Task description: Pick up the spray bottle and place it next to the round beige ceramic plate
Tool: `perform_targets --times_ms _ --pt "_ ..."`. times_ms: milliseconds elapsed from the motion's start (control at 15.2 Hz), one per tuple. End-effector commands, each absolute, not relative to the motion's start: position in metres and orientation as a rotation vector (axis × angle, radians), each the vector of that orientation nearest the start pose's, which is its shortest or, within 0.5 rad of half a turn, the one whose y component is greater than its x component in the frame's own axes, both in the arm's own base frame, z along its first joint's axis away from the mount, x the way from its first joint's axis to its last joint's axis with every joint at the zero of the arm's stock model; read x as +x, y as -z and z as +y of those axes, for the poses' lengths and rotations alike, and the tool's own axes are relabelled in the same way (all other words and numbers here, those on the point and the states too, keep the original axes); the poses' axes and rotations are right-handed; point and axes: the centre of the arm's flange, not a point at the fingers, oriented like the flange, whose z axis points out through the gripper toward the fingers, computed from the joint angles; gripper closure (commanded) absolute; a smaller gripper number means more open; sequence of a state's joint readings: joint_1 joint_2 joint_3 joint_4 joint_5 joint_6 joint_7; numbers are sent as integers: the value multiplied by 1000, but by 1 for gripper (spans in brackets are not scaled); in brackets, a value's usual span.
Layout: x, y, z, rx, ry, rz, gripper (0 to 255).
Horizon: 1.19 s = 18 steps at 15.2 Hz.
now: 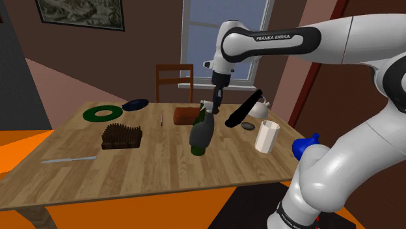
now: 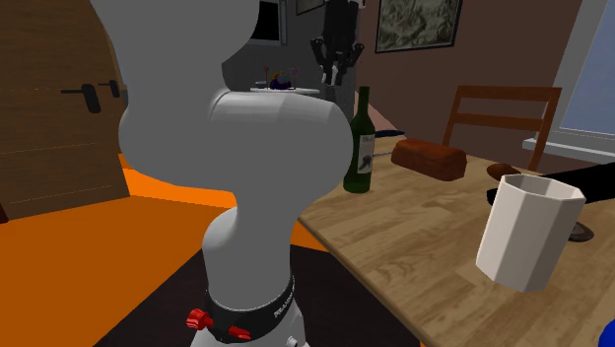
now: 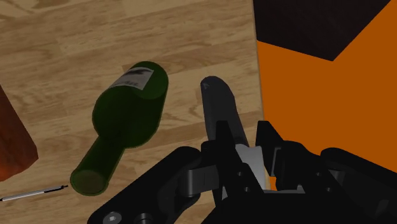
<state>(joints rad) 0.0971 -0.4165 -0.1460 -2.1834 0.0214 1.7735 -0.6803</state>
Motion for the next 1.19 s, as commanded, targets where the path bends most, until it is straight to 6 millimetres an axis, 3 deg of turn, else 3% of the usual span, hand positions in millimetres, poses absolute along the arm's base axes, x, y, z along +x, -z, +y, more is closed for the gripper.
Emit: perform_targets --times_ms 0,1122 --pt "429 -565 -27 -2912 47 -964 255" --pt "429 -655 -27 -2912 47 -964 255"
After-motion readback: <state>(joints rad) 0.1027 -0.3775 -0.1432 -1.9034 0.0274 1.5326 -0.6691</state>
